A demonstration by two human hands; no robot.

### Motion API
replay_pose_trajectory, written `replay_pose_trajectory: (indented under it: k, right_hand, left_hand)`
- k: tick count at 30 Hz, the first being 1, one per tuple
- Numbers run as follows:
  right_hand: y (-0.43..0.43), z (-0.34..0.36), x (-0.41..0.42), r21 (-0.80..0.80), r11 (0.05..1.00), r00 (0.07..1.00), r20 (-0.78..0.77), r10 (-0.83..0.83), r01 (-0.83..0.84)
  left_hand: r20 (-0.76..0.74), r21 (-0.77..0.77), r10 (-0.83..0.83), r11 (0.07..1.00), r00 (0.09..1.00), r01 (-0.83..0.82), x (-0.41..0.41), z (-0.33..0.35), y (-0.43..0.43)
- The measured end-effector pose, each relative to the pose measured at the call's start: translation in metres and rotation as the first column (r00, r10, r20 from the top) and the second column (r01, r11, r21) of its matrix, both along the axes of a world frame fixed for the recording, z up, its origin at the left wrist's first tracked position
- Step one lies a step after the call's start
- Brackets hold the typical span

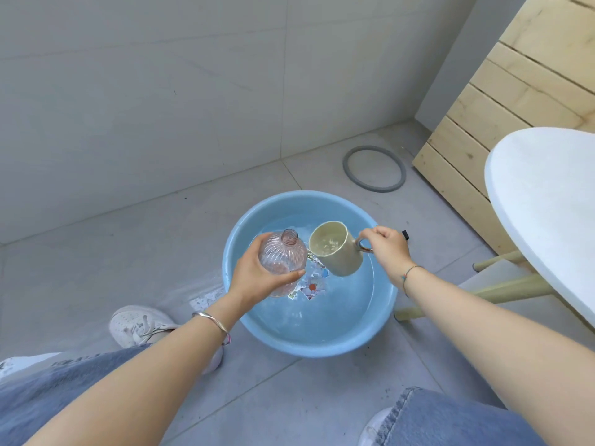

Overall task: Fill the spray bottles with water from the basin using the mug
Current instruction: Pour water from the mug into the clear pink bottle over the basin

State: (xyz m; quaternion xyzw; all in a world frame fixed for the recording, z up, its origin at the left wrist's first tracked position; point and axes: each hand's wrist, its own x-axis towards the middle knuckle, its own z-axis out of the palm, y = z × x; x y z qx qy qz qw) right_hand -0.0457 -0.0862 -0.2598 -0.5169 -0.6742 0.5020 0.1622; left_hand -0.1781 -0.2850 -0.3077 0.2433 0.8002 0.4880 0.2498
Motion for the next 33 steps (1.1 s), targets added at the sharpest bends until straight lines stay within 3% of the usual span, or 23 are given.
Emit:
replay_pose_trajectory:
  k: [12, 22, 33]
  right_hand:
    - [0.004, 0.103, 0.015, 0.115, 0.993, 0.988, -0.152, 0.042, -0.025]
    - [-0.001, 0.111, 0.03, 0.197, 0.976, 0.986, -0.112, 0.12, -0.097]
    - [-0.004, 0.11, 0.028, 0.373, 0.896, 0.966, -0.004, 0.259, -0.239]
  left_hand:
    - [-0.027, 0.048, -0.062, 0.997, 0.998, 0.063, 0.014, 0.021, 0.006]
    - [-0.036, 0.04, -0.103, 0.994, 0.994, 0.105, 0.024, 0.02, 0.008]
    - [-0.044, -0.002, -0.107, 0.994, 0.993, 0.107, 0.027, 0.014, 0.012]
